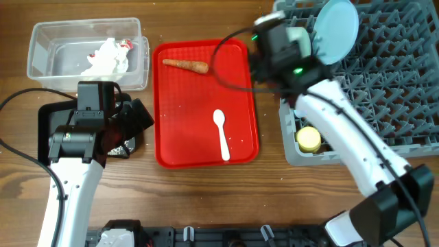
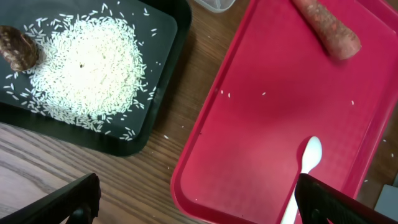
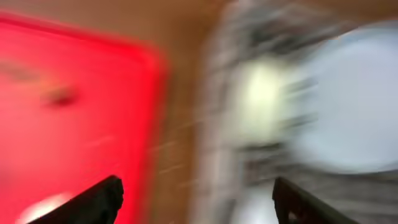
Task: Sort waste into correct bins and load items into the dishwasher rack
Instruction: 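Carry the plate right and stand it upright in the rack, then grasp the white spoon on the red tray with the right gripper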
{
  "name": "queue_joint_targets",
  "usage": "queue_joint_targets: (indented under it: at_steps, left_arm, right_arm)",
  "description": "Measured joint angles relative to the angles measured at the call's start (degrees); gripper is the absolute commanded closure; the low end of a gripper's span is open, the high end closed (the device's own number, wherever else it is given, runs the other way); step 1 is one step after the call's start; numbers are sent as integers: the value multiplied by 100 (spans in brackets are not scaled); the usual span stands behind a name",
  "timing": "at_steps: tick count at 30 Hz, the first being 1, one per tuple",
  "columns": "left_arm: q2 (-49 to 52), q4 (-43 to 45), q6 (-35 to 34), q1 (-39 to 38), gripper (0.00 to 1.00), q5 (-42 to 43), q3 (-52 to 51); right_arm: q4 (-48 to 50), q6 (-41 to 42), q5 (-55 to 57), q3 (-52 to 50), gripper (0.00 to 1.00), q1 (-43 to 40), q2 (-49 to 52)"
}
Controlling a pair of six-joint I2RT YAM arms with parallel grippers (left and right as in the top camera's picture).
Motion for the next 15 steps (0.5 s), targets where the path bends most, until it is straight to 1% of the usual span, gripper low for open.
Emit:
queue_joint_targets:
  at_steps: [2, 3, 5, 9, 12, 15]
  left_arm:
    - [0, 2, 0, 0, 0, 0, 0]
    - [0, 2, 0, 0, 0, 0, 0]
    - [0, 0, 0, 0, 0, 0, 0]
    - [0, 2, 0, 0, 0, 0, 0]
    - [0, 2, 0, 0, 0, 0, 0]
    - [0, 0, 0, 0, 0, 0, 0]
  right_arm:
    - [-197, 918, -890, -101, 22, 260, 136]
    - [-302, 1266, -1163, -149, 22, 348, 223]
    - [-651, 2170, -1812, -269, 22, 597, 621]
    - [-866, 2916, -2411, -308, 22, 931, 1325]
    - [-695, 3106, -2509, -308, 24, 1169, 1751]
    - [-463, 3300, -2398, -310, 28, 1250, 2170]
